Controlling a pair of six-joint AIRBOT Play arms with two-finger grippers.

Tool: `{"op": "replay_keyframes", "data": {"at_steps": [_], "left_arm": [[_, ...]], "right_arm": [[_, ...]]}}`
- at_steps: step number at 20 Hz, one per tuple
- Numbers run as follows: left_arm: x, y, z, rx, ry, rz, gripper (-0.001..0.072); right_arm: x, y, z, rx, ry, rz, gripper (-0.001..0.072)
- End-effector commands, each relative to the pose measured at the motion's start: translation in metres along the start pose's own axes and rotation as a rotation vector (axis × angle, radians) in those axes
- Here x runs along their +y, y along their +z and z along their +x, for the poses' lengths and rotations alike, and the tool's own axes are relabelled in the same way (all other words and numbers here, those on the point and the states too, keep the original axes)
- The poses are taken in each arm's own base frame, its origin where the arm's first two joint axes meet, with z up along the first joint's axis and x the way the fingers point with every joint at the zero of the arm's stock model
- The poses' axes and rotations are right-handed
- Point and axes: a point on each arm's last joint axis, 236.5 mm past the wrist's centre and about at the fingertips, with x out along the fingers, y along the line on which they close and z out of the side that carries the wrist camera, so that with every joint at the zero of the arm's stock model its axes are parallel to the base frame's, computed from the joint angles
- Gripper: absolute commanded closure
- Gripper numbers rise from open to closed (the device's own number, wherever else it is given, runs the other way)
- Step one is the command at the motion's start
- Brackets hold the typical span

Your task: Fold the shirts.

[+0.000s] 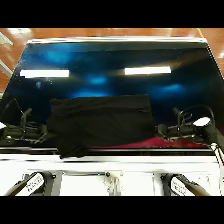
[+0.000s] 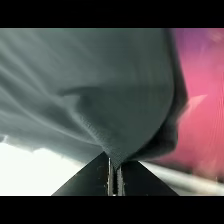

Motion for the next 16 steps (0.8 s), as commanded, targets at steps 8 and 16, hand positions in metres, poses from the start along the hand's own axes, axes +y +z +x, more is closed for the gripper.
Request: {"op": "replay_keyframes", "data": {"at_steps": [8, 16], "left_arm": [[-0.040, 0.113, -0.063, -0.274, -0.004, 0.145, 0.0674], [-0.021, 0.188, -0.022, -0.198, -0.083, 0.075, 0.0673]], "right_arm": [[0.065, 0.134, -0.012, -0.309, -0.143, -0.209, 0.0649], [0.062, 0.206, 0.017, -0.361, -0.150, -0.170, 0.0649]]}}
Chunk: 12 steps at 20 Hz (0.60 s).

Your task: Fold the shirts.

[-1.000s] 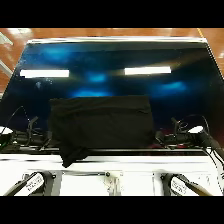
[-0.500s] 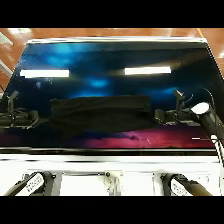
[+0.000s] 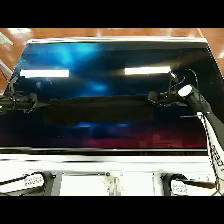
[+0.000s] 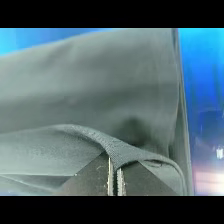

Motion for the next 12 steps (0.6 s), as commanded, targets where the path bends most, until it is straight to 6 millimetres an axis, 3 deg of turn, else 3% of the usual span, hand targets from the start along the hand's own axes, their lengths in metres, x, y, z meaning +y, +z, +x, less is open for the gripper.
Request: {"op": "replay_keyframes", "data": {"at_steps": [1, 4, 7, 8, 9, 10, 11, 12], "left_arm": [[0.013, 0.031, 0.023, 0.000, -0.029, -0.038, 0.0673], [0.041, 0.043, 0.041, -0.009, 0.008, -0.132, 0.0673], [0.048, 0.027, 0.065, 0.064, -0.011, -0.182, 0.0668], [0.047, 0.021, 0.071, 0.093, -0.020, -0.183, 0.0617], [0.046, 0.017, 0.074, 0.110, -0.025, -0.185, 0.0486], [0.044, 0.015, 0.075, 0.122, -0.032, -0.186, 0.0273], [0.042, 0.013, 0.073, 0.134, -0.040, -0.183, 0.0161], [0.039, 0.013, 0.068, 0.147, -0.053, -0.175, 0.0163]], "right_arm": [[-0.008, 0.017, 0.021, -0.022, -0.017, 0.028, 0.0649], [-0.015, 0.013, 0.032, -0.010, -0.023, 0.049, 0.0648], [-0.010, 0.005, 0.043, 0.017, -0.008, 0.065, 0.0648], [-0.009, 0.002, 0.046, 0.026, -0.008, 0.060, 0.0647], [-0.008, 0.000, 0.049, 0.033, -0.008, 0.060, 0.0626], [-0.008, -0.001, 0.050, 0.035, -0.008, 0.058, 0.0503], [-0.008, 0.000, 0.048, 0.033, -0.008, 0.056, 0.0219], [-0.010, 0.001, 0.044, 0.031, -0.009, 0.036, 0.0055]]}}
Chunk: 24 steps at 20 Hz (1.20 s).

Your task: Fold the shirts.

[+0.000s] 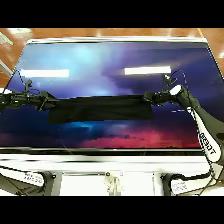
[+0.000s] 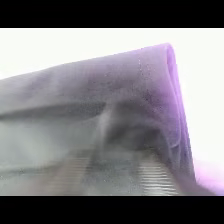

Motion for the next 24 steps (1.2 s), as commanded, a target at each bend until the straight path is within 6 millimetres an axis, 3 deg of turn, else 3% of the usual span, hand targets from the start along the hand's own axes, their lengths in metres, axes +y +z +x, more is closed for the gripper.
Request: {"op": "replay_keyframes", "data": {"at_steps": [1, 5, 7, 10, 13, 17, 18, 20, 21, 23, 24], "left_arm": [[-0.006, -0.007, -0.005, 0.059, -0.035, 0.006, 0.0164], [-0.025, 0.007, -0.042, 0.042, -0.062, 0.068, 0.0165], [-0.039, 0.010, -0.055, 0.020, -0.065, 0.107, 0.0165], [-0.068, 0.014, -0.068, -0.029, -0.116, 0.137, 0.0167], [-0.094, 0.017, -0.079, -0.069, -0.174, 0.157, 0.0182], [-0.112, 0.011, -0.076, -0.061, -0.184, 0.194, 0.0182], [-0.115, 0.009, -0.072, -0.052, -0.186, 0.201, 0.0182], [-0.123, 0.008, -0.063, -0.047, -0.185, 0.218, 0.0185], [-0.128, 0.007, -0.057, -0.046, -0.184, 0.230, 0.0276], [-0.143, 0.003, -0.042, -0.037, -0.184, 0.260, 0.0623], [-0.152, 0.000, -0.032, -0.030, -0.184, 0.284, 0.0671]], "right_arm": [[-0.005, 0.001, -0.008, 0.006, -0.005, -0.042, 0.0049], [-0.043, 0.010, -0.055, 0.001, -0.074, -0.018, 0.0049], [-0.057, -0.001, -0.058, 0.054, -0.050, 0.088, 0.0048], [-0.054, -0.022, -0.033, 0.144, 0.017, 0.166, 0.0049], [-0.035, -0.033, 0.000, 0.181, 0.087, 0.215, 0.0049], [-0.012, -0.036, 0.025, 0.174, 0.125, 0.215, 0.0065], [-0.009, -0.036, 0.026, 0.168, 0.126, 0.195, 0.0177], [-0.006, -0.034, 0.024, 0.167, 0.136, 0.198, 0.0602], [-0.002, -0.031, 0.018, 0.158, 0.144, 0.191, 0.0648], [0.011, -0.019, -0.004, 0.115, 0.166, 0.107, 0.0648], [0.022, -0.011, -0.021, 0.083, 0.178, 0.065, 0.0648]]}}
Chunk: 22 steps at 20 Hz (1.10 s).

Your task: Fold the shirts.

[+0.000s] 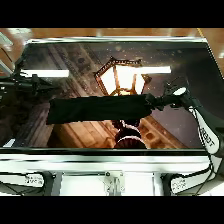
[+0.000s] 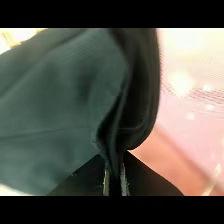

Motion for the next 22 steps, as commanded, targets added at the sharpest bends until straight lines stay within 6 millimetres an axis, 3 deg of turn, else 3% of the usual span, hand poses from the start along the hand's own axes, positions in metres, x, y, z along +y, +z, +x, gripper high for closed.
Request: {"op": "replay_keyframes", "data": {"at_steps": [1, 4, 7, 9, 14, 18, 20, 22], "left_arm": [[-0.026, -0.005, 0.038, 0.023, -0.007, 0.079, 0.0671], [-0.052, -0.031, 0.097, 0.070, -0.006, 0.136, 0.0672], [-0.073, -0.082, 0.164, 0.140, 0.004, 0.175, 0.0672], [-0.091, -0.118, 0.197, 0.181, 0.000, 0.191, 0.0672], [-0.141, -0.176, 0.267, 0.143, -0.005, 0.185, 0.0671], [-0.165, -0.229, 0.309, 0.182, -0.044, 0.040, 0.0672], [-0.166, -0.226, 0.308, 0.175, -0.053, 0.043, 0.0673], [-0.168, -0.183, 0.284, 0.097, -0.070, 0.083, 0.0673]], "right_arm": [[0.039, 0.010, -0.041, -0.075, 0.040, -0.121, 0.0649], [0.087, 0.006, -0.099, -0.146, 0.093, -0.171, 0.0649], [0.126, -0.019, -0.147, -0.160, 0.146, -0.190, 0.0649], [0.145, -0.037, -0.174, -0.165, 0.172, -0.198, 0.0648], [0.181, -0.078, -0.234, -0.214, 0.220, -0.218, 0.0648], [0.184, -0.102, -0.268, -0.277, 0.178, -0.234, 0.0648], [0.182, -0.110, -0.274, -0.278, 0.165, -0.204, 0.0648], [0.183, -0.114, -0.273, -0.268, 0.164, -0.216, 0.0648]]}}
